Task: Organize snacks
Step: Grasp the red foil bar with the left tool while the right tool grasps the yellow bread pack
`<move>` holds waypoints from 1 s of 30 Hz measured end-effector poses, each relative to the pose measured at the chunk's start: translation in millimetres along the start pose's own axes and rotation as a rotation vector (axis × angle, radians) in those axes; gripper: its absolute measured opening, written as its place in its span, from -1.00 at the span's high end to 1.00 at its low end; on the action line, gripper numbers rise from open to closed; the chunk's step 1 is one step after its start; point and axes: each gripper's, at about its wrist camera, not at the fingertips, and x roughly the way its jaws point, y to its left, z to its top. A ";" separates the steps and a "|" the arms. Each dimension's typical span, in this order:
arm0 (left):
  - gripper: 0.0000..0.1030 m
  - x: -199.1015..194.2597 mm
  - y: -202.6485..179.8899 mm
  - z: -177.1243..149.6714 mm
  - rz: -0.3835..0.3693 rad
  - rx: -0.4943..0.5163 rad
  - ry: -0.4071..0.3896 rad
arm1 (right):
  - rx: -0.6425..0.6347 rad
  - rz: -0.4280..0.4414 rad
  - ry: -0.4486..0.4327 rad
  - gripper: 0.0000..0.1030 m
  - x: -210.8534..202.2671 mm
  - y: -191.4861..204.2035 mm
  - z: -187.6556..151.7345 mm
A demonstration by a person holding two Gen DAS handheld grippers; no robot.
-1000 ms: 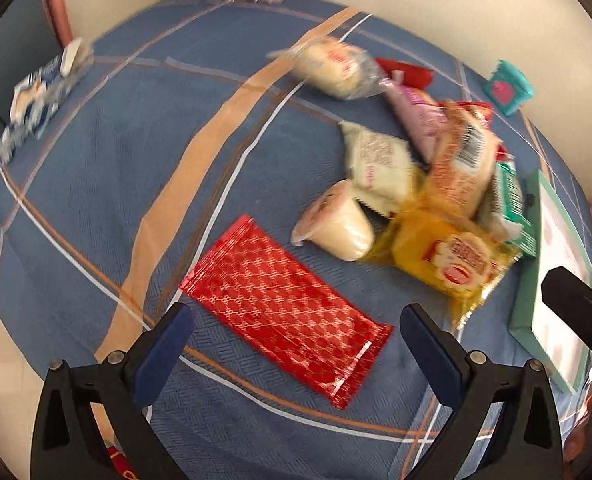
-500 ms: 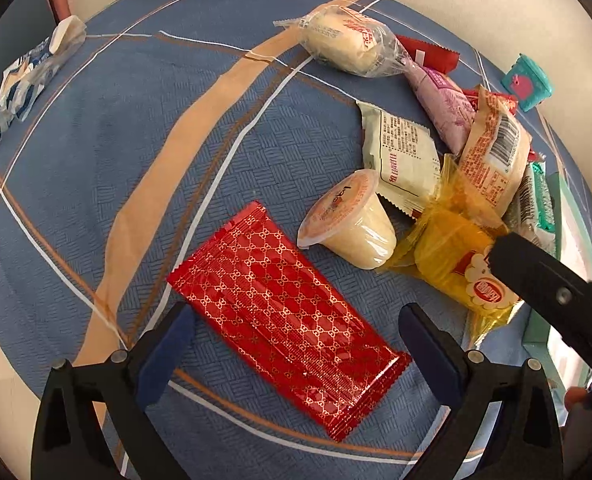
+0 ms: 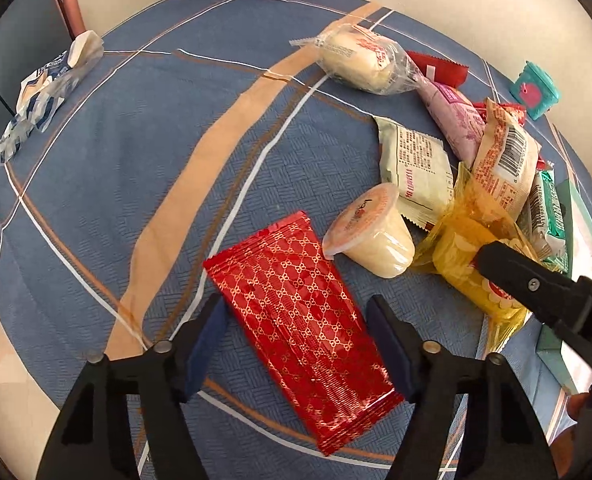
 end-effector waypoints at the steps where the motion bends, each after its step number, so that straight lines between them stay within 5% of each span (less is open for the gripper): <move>1: -0.32 -0.5 1.0 -0.6 -0.003 -0.003 -0.002 | 0.007 0.008 0.000 -0.29 -1.3 -1.8 -0.1; 11: 0.07 -26.3 22.2 -6.2 -0.023 -0.021 -0.025 | 0.028 0.054 0.001 0.08 -14.5 -8.5 -4.3; 22: 0.24 -56.8 28.7 -15.4 -0.009 -0.025 -0.060 | 0.048 0.109 -0.017 0.35 -35.9 -21.5 -7.5; 24: 0.37 -60.0 28.7 -15.3 -0.006 -0.024 -0.065 | 0.054 0.118 -0.022 0.39 -39.0 -23.2 -8.0; 25: 0.81 -58.0 25.5 -17.0 0.010 -0.024 -0.071 | 0.057 0.123 -0.024 0.42 -40.3 -23.6 -8.0; 30: 0.85 -60.5 27.1 -16.6 -0.005 -0.047 -0.055 | 0.058 0.133 -0.029 0.44 -44.7 -23.2 -8.5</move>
